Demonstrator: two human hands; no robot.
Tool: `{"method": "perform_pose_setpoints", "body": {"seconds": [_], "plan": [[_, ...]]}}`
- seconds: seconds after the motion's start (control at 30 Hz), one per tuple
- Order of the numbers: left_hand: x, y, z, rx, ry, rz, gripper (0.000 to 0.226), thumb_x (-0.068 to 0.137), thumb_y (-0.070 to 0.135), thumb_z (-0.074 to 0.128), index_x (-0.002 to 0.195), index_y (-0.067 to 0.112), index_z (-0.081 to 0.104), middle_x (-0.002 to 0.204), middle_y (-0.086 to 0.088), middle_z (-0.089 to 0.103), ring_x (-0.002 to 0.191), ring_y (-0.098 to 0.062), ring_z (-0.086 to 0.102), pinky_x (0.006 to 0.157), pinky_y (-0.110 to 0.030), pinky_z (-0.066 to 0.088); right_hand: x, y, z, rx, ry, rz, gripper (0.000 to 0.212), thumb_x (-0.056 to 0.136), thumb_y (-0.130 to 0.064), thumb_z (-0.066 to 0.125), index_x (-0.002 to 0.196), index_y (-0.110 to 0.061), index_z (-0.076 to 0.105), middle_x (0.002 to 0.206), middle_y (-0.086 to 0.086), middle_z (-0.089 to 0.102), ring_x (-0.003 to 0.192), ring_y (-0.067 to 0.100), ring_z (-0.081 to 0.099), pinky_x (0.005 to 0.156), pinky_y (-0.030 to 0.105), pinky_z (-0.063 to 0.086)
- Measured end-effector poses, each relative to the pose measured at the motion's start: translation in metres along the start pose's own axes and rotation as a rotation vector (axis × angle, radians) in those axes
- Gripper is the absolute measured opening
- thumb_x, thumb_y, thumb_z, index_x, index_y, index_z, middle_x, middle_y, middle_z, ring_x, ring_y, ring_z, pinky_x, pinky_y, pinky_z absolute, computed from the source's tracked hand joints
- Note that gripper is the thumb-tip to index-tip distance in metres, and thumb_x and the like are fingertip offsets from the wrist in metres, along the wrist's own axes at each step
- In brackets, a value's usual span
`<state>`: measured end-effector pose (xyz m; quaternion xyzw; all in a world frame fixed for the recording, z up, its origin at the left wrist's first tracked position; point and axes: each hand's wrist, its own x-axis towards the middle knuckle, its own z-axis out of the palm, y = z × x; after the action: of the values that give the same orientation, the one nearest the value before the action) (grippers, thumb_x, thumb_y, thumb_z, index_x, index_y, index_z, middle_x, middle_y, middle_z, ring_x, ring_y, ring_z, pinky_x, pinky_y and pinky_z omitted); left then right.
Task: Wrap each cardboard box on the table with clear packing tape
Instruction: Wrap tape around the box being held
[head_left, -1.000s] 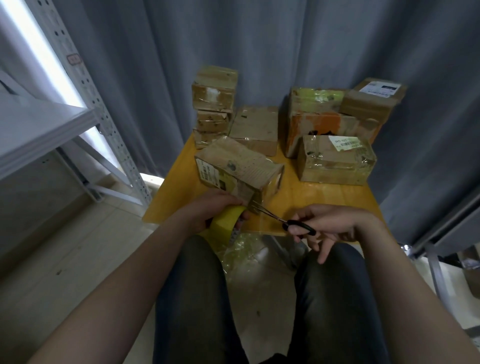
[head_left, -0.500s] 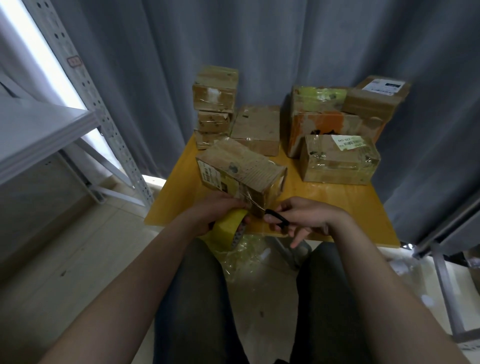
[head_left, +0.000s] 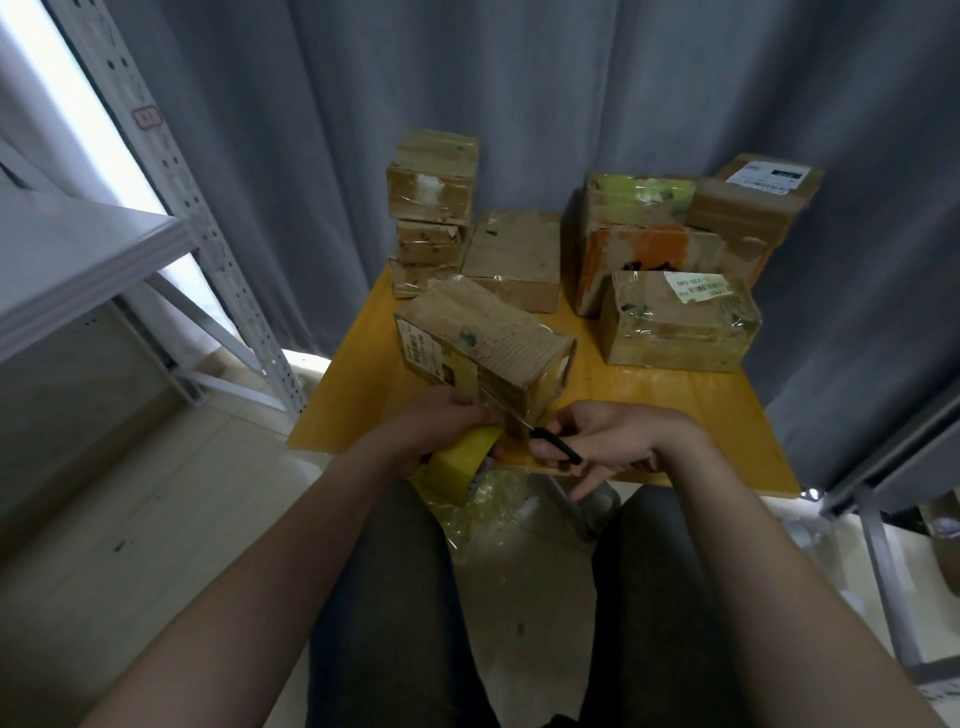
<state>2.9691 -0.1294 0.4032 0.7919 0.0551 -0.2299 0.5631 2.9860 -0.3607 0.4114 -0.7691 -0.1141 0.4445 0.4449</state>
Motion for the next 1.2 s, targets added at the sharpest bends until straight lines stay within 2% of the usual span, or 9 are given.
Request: {"method": "perform_pose_setpoints", "body": {"seconds": [0.1,0.2,0.3,0.4,0.57,0.77,0.9,1.0,1.2], "plan": [[-0.005,-0.002,0.000,0.056,-0.041,0.004,0.017,0.101,0.024,0.063,0.103,0.012,0.073,0.080,-0.003,0.078,0.065,-0.009,0.072,0.052,-0.017,0.054,-0.010,-0.009,0.008,-0.026,-0.064,0.060,0.064,0.071,-0.049,0.077,0.120,-0.014,0.057,0.097,0.005,0.051,0.085,0.018,0.055,0.088,0.046,0.063],[-0.011,-0.005,-0.002,0.119,-0.101,0.003,0.019,0.101,0.023,0.061,0.102,0.008,0.072,0.089,-0.013,0.078,0.080,-0.027,0.073,0.070,-0.031,0.061,-0.019,-0.007,0.006,-0.117,-0.063,0.083,0.067,0.073,-0.045,0.073,0.128,-0.013,0.053,0.098,0.003,0.055,0.082,0.015,0.062,0.086,0.042,0.063],[-0.016,-0.006,-0.004,0.125,-0.140,-0.017,0.020,0.101,0.023,0.060,0.102,0.005,0.069,0.091,-0.019,0.076,0.080,-0.034,0.071,0.078,-0.044,0.059,-0.028,0.010,-0.010,-0.069,-0.078,0.026,0.078,0.070,-0.050,0.086,0.131,-0.011,0.056,0.092,0.003,0.062,0.081,0.014,0.066,0.090,0.045,0.062],[-0.019,-0.003,-0.007,0.122,-0.110,-0.012,0.019,0.101,0.023,0.060,0.098,0.007,0.071,0.090,-0.018,0.076,0.077,-0.031,0.071,0.074,-0.039,0.060,-0.040,0.027,-0.030,-0.044,-0.080,-0.015,0.079,0.057,-0.044,0.098,0.122,-0.013,0.063,0.100,0.001,0.069,0.088,0.015,0.069,0.078,0.030,0.060],[-0.023,0.010,-0.012,0.029,0.034,-0.006,0.017,0.098,0.022,0.065,0.110,0.011,0.071,0.068,0.001,0.075,0.051,-0.007,0.069,0.042,-0.020,0.052,-0.057,0.043,-0.061,-0.400,0.204,0.275,0.061,0.074,-0.040,0.090,0.126,-0.020,0.066,0.120,0.005,0.065,0.104,0.021,0.065,0.075,0.028,0.059],[-0.018,0.015,-0.019,-0.114,0.160,0.001,0.025,0.102,0.019,0.060,0.115,-0.001,0.067,0.085,-0.018,0.074,0.057,-0.021,0.071,0.050,-0.029,0.057,-0.036,0.057,-0.065,-0.428,0.579,0.403,0.052,0.091,-0.035,0.078,0.133,-0.011,0.058,0.116,0.007,0.059,0.093,0.025,0.060,0.076,0.039,0.059],[-0.014,0.014,-0.015,-0.079,0.322,0.089,0.031,0.109,0.022,0.044,0.108,0.003,0.068,0.071,-0.008,0.071,0.050,-0.012,0.066,0.047,-0.021,0.053,-0.022,0.031,-0.046,-0.445,0.850,0.077,0.033,0.102,-0.044,0.060,0.120,-0.018,0.070,0.122,-0.002,0.068,0.106,0.017,0.061,0.091,0.035,0.050],[-0.009,0.009,-0.007,-0.150,0.351,0.118,0.030,0.110,0.024,0.039,0.100,0.008,0.063,0.074,-0.015,0.066,0.055,-0.026,0.063,0.058,-0.038,0.054,0.005,-0.004,-0.009,-0.338,0.934,-0.326,0.045,0.105,-0.048,0.051,0.137,-0.020,0.063,0.149,-0.005,0.052,0.139,0.015,0.043,0.114,0.036,0.036],[-0.004,0.012,-0.005,-0.085,0.496,0.126,0.026,0.110,0.017,0.038,0.104,0.009,0.062,0.077,0.005,0.057,0.051,0.006,0.060,0.040,-0.011,0.040,0.056,-0.023,0.010,-0.525,0.958,-0.376,0.064,0.101,-0.065,0.042,0.156,-0.031,0.041,0.169,-0.008,0.024,0.157,0.021,0.011,0.126,0.048,0.018]]}}
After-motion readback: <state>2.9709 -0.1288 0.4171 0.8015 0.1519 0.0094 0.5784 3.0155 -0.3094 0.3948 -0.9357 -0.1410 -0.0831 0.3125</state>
